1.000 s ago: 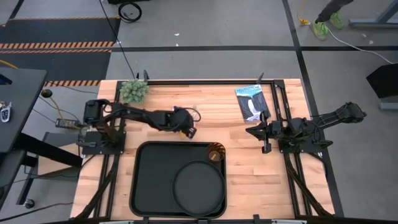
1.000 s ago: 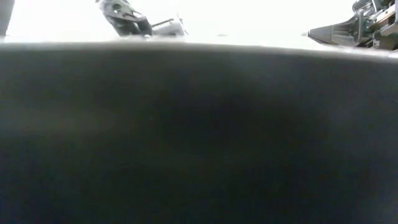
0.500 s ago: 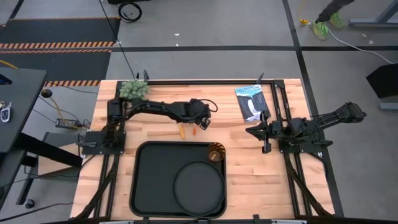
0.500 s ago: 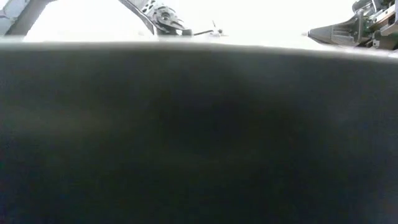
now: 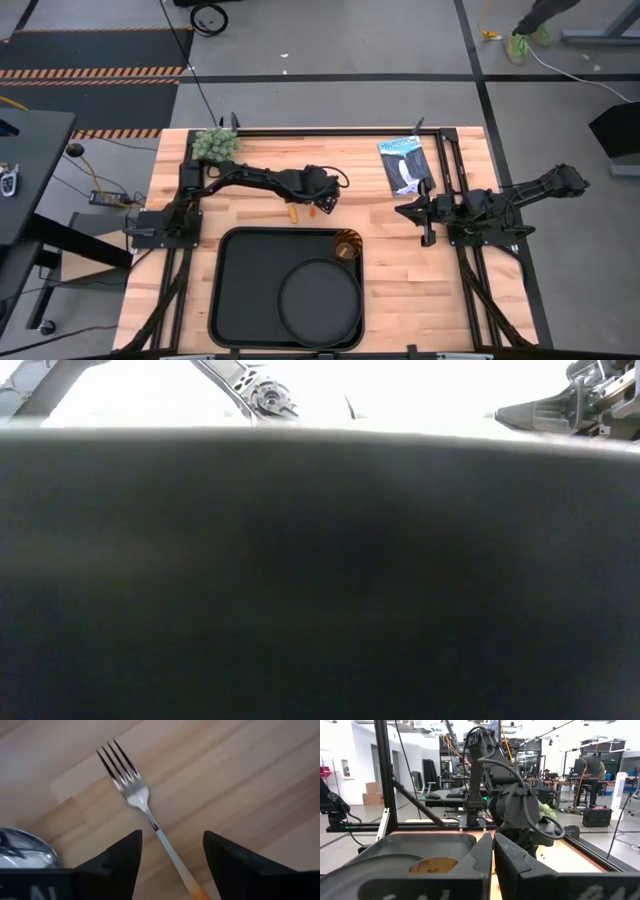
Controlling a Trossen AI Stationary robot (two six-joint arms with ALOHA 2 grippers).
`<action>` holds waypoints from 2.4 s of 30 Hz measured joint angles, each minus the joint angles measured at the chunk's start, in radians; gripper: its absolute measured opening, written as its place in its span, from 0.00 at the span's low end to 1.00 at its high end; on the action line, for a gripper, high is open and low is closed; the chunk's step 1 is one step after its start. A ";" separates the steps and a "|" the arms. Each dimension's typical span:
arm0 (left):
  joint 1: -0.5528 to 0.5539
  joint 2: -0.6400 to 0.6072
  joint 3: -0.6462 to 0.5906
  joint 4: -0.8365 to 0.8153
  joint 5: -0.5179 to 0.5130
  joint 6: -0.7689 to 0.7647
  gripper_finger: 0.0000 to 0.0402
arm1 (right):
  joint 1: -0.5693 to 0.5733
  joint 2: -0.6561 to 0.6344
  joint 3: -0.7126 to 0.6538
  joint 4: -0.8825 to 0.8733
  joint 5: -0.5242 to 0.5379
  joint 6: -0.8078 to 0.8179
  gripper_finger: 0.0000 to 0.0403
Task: Pick and place plate/cup/fork/spoon on tray
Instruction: Put the orange fork on the black serving tray
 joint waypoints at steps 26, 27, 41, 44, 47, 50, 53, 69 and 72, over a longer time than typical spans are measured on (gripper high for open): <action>0.048 0.000 -0.051 -0.014 0.153 0.036 0.10 | 0.000 0.000 0.000 0.000 0.000 0.000 0.06; 0.048 -0.002 -0.051 -0.016 0.151 0.037 0.07 | 0.000 0.000 0.000 0.000 0.000 0.000 0.06; 0.048 -0.021 -0.056 -0.031 0.133 0.047 0.04 | 0.000 0.000 0.000 0.000 0.000 0.000 0.06; 0.048 -0.022 -0.048 -0.033 0.129 0.054 0.04 | 0.000 0.000 0.000 0.000 0.000 0.000 0.06; 0.048 -0.023 -0.022 -0.037 0.128 0.063 0.04 | 0.000 0.000 0.000 0.000 0.000 0.000 0.06; 0.043 -0.024 0.012 -0.058 0.120 0.085 0.04 | 0.000 0.000 0.000 0.000 0.000 0.000 0.06; 0.033 -0.024 0.066 -0.129 0.104 0.098 0.04 | 0.000 0.000 0.000 0.000 0.000 0.000 0.06; -0.258 -0.155 0.165 -0.491 0.006 -0.069 0.04 | 0.000 0.000 0.000 0.000 0.000 0.000 0.06; -0.354 -0.157 0.164 -0.560 -0.005 -0.192 0.04 | 0.000 0.000 0.000 0.000 0.000 0.000 0.06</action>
